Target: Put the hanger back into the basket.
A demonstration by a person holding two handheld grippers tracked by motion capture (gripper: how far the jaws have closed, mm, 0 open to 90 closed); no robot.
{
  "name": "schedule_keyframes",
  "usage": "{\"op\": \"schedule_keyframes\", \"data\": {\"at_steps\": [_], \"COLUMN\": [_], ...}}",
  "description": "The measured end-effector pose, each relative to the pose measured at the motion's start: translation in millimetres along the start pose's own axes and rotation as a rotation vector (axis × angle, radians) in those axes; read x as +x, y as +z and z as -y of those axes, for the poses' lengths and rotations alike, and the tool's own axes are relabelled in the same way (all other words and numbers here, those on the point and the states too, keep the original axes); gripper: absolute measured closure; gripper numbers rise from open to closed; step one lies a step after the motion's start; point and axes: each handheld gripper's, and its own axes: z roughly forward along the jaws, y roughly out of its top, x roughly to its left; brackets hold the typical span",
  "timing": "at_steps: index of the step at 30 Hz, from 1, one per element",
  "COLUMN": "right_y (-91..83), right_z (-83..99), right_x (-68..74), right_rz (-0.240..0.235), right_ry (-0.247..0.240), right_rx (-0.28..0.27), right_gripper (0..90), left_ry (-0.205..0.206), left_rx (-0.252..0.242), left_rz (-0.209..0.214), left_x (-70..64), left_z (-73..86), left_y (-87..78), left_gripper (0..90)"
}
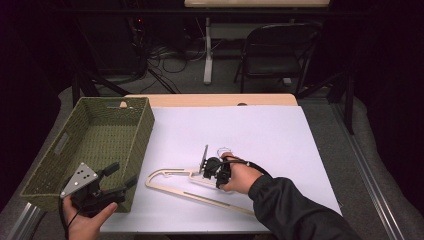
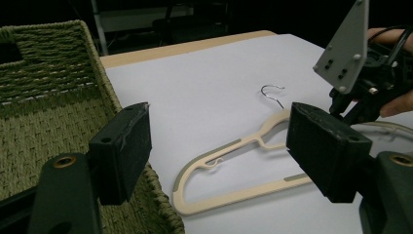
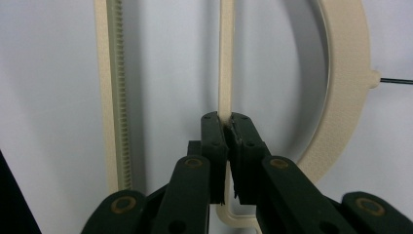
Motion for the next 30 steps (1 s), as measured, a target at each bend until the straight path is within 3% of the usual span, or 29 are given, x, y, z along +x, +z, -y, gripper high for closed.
{"op": "schedule_keyframes", "data": {"at_steps": [5, 8, 9, 10, 14, 22, 25, 30], "right_y": [-9.3, -14.5, -14.5, -15.6, -17.3, -18.9, -19.3, -20.9], "right_z": [10.2, 23.0, 23.0, 29.4, 38.9, 46.1, 46.8, 47.9], "right_x": [5.2, 8.0, 8.0, 9.0, 12.9, 18.2, 18.9, 18.9], "right_rz": [0.029, 0.069, 0.069, 0.096, 0.129, 0.119, 0.118, 0.103], "right_ry": [-0.038, -0.102, -0.102, -0.127, -0.169, -0.239, -0.253, -0.279], "right_rx": [-0.036, -0.046, -0.046, -0.048, -0.042, -0.045, -0.050, -0.063], "right_gripper": [85.8, 85.8, 85.8, 85.8, 85.7, 85.7, 85.7, 85.7], "left_ry": [-0.002, 0.011, 0.011, 0.025, 0.036, 0.081, 0.073, 0.057], "left_rx": [0.008, 0.022, 0.022, 0.029, 0.042, 0.089, 0.106, 0.190], "left_rz": [0.007, 0.026, 0.026, 0.043, 0.085, 0.142, 0.163, 0.246], "left_x": [-2.9, -9.9, -9.9, -14.7, -23.6, -35.3, -35.8, -40.0], "left_z": [-0.7, -2.9, -2.9, -4.9, -8.6, -17.4, -18.4, -23.0], "left_y": [2.3, 7.1, 7.1, 10.4, 19.9, 40.2, 47.2, 71.8], "left_gripper": [24.7, 25.3, 25.3, 25.4, 25.3, 25.7, 25.6, 25.3]}}
